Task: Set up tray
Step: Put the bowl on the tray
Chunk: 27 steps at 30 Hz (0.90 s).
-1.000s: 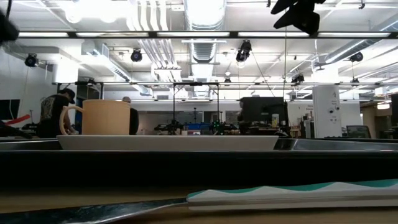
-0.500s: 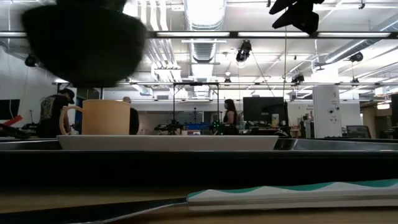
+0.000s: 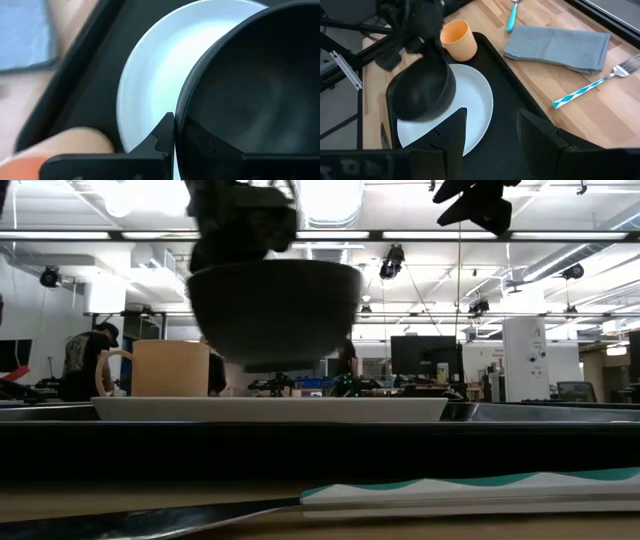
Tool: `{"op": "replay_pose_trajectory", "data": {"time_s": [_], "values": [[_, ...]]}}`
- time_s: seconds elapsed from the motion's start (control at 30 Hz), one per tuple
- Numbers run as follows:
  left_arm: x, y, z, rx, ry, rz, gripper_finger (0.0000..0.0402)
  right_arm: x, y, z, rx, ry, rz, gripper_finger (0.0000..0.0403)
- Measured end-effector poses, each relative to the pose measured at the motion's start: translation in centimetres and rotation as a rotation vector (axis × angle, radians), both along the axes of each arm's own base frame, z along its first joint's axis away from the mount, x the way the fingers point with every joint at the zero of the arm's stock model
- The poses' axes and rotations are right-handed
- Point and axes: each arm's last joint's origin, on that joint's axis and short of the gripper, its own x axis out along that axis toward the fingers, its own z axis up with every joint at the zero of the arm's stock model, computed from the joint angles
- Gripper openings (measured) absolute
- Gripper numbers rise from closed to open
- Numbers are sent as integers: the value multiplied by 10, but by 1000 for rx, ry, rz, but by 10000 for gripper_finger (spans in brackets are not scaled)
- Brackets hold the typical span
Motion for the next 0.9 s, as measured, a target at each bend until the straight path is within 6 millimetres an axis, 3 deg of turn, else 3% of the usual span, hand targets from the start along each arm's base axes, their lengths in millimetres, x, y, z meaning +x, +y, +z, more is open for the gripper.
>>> {"op": "replay_pose_trajectory", "data": {"time_s": [0.2,0.63,0.9], "values": [[25,-4,-7,0,22,-30,0,0,0,0,0,0,1,162],[16,2,-41,-69,70,-31,0,0,0,0,-14,2,13,162],[17,7,-42,-78,50,-17,0,0,0,0,-14,1,13,162]]}}
